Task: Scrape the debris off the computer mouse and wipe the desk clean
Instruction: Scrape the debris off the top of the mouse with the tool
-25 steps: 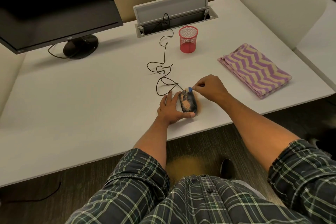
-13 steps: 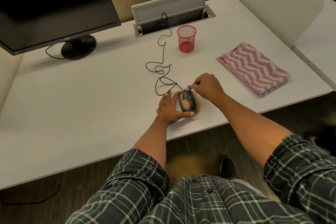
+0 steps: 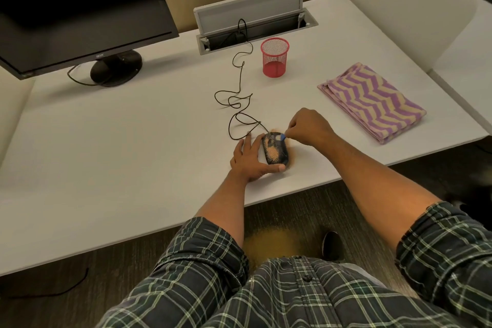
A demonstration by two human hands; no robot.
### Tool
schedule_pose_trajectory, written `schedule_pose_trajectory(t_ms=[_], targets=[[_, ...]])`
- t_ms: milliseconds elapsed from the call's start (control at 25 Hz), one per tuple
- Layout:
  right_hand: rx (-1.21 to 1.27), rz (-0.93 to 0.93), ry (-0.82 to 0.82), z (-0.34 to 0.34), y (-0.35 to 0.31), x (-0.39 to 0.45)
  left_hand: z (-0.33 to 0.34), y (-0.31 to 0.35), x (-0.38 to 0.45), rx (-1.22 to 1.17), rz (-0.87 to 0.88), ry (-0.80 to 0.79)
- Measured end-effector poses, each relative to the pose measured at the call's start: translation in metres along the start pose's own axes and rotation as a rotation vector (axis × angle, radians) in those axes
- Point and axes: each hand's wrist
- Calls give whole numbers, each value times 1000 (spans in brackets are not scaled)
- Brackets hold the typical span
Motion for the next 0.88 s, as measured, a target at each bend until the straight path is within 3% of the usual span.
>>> schedule_pose_trajectory(t_ms=[120,360,480,600,880], targets=[[-12,-35,100,-3,-8,-2,0,0,1,1,-6,-1],[-65,-81,-59,0,-15,-4,1,-1,1,0,-1,7],[-22,-95,-30,-2,-13,-2,1,-1,2,8,0,7],[1,-113,-102,-2,-15,-1,1,0,1,27,-4,8],[-100,-176,-113,-4,-20,0,1,0,1,21,-6,10]])
Point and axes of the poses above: each hand's wrist, its own x-axis towards the middle knuckle, its own z-axis out of the palm, y = z × x, and after that the axes turned 12 degrees about -z, right-handed
